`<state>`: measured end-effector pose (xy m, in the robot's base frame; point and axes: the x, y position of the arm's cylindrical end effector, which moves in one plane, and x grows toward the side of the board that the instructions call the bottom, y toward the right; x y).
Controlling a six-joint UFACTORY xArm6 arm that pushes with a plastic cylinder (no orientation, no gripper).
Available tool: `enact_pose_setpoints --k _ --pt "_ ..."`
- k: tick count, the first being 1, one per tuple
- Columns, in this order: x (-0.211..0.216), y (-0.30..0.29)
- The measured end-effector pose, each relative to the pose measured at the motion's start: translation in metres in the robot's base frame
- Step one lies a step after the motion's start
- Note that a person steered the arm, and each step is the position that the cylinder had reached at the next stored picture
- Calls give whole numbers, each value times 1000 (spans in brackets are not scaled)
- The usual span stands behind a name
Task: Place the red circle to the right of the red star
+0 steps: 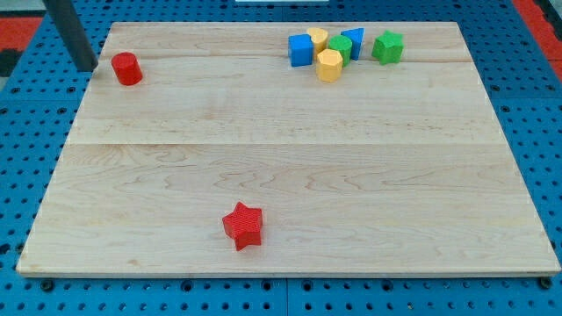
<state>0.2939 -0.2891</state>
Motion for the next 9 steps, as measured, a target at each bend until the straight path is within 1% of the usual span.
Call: enact_pose_setpoints --k 1,2,3,4,5,6,7,8,9 --pt "10 44" --pt "36 142" --pt "-4 139" --pt "-26 148" --pt "82 196" --pt "130 228" --pt "115 233" --pt "131 277" --pt "153 283"
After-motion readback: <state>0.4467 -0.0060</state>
